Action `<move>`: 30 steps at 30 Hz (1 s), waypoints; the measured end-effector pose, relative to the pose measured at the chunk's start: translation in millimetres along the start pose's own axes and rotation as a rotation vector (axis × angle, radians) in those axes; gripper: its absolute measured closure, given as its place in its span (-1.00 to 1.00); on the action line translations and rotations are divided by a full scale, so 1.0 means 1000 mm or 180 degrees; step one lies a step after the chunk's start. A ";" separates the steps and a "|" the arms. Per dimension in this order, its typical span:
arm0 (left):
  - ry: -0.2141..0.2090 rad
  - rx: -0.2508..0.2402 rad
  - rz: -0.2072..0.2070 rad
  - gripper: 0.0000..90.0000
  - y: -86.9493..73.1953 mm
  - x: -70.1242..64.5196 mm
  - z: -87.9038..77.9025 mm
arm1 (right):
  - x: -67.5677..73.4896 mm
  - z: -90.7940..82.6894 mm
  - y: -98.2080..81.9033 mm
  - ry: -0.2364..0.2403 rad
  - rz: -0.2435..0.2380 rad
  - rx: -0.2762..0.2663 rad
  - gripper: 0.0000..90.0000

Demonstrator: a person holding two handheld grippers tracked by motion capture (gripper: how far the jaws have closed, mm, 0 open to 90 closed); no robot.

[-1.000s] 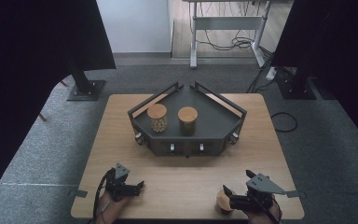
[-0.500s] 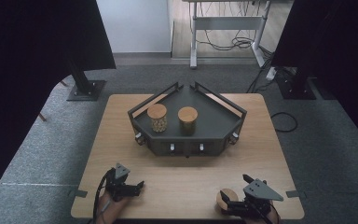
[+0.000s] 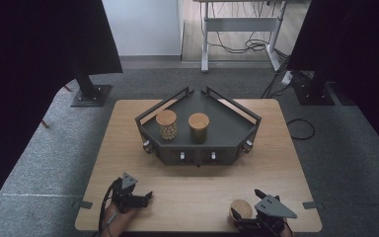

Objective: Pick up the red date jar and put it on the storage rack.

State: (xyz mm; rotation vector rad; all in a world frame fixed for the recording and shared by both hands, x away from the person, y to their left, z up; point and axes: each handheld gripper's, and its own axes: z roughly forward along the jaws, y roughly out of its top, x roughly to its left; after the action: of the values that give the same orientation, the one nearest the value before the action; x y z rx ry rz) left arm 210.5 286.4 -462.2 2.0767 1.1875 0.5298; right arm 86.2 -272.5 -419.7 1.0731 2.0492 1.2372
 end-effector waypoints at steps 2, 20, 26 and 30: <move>0.0000 0.0000 0.0001 -0.96 0.000 0.000 0.000 | 0.001 0.000 -0.001 0.0010 -0.0016 -0.0011 -0.93; 0.0000 0.0000 0.0000 -0.96 0.000 0.000 0.000 | 0.003 0.002 -0.012 0.0036 -0.0058 0.0019 -0.92; -0.0001 0.0001 0.0002 -0.96 0.000 0.000 0.000 | 0.006 0.005 -0.016 0.0053 -0.0081 0.0072 -0.92; 0.0001 0.0003 0.0005 -0.96 0.000 0.000 0.000 | 0.007 0.007 -0.017 0.0057 -0.0099 0.0109 -0.91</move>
State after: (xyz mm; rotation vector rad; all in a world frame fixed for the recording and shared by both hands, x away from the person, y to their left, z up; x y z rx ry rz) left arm 210.5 286.4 -462.1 2.0788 1.1865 0.5303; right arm 81.5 -267.7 -438.5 1.0453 2.0998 1.2044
